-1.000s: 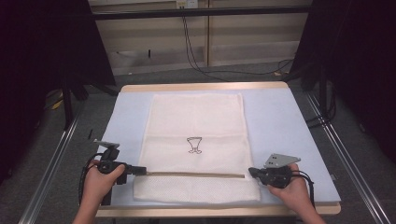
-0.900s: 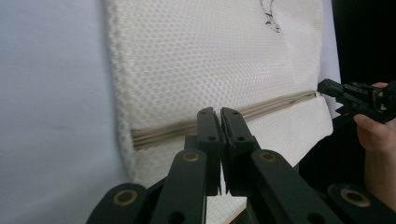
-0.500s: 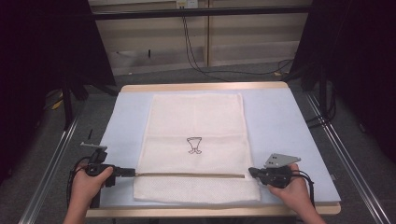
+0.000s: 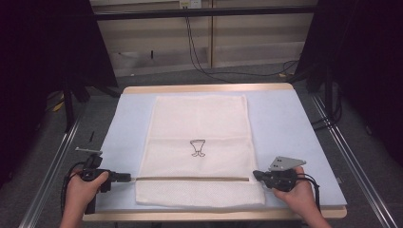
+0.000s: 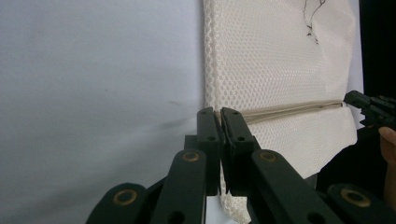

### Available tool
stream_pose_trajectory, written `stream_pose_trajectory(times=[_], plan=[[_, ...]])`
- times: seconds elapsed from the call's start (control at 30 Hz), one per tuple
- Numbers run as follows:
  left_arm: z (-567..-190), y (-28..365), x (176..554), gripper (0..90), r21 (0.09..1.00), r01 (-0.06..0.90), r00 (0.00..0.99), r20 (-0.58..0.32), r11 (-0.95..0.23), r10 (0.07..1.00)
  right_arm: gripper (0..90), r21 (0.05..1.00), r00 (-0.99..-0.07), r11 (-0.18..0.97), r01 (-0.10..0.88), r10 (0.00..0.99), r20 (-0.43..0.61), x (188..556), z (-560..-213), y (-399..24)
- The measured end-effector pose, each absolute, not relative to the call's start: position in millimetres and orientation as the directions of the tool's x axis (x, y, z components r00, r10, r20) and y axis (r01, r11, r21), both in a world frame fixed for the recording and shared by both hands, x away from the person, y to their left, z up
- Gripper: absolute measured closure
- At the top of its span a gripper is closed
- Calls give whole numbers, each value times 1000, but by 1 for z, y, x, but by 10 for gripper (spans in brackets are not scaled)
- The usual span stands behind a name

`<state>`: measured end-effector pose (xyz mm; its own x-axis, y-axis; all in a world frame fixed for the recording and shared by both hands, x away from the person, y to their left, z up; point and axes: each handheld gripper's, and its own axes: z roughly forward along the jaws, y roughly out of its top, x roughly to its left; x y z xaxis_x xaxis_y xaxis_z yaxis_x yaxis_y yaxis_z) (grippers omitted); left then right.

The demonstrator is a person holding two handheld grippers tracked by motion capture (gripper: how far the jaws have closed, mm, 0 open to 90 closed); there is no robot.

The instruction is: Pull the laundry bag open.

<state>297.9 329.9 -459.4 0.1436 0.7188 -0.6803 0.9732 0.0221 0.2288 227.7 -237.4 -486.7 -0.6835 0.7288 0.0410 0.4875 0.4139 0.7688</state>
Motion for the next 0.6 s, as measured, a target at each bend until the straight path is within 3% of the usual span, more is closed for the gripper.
stream_pose_trajectory(times=[0.03, 0.1, 0.17, 0.23, 0.27, 0.37, 0.43, 0.53, 0.6], plan=[[-458, 327, 297, 873, 212, 976, 108, -682, 54, 723, 900, 768, -683, 413, 489, 729, 42, 228, -487, -237], [-460, 330, 298, 872, 230, 973, 152, -683, 13, 714, 900, 768, -681, 410, 492, 731, 46, 228, -487, -238], [-457, 331, 298, 867, 264, 963, 138, -661, 56, 738, 900, 770, -681, 408, 490, 731, 46, 228, -487, -238], [-453, 336, 298, 821, 290, 951, 126, -684, 110, 718, 900, 772, -680, 407, 488, 732, 44, 227, -487, -238], [-451, 337, 297, 756, 297, 943, 109, -699, 148, 707, 900, 772, -678, 404, 490, 733, 47, 227, -486, -239], [-446, 340, 299, 640, 403, 900, 149, -642, 165, 752, 753, 790, -666, 383, 479, 744, 43, 228, -480, -244], [-445, 339, 301, 621, 437, 882, 153, -619, 176, 771, 724, 819, -630, 336, 465, 776, 39, 229, -473, -253], [-447, 336, 304, 462, 596, 791, 203, -472, 140, 858, 530, 848, -540, 265, 459, 841, 30, 232, -466, -270], [-448, 335, 306, 442, 632, 769, 210, -392, 96, 896, 461, 843, -484, 248, 478, 875, 16, 235, -466, -282]])
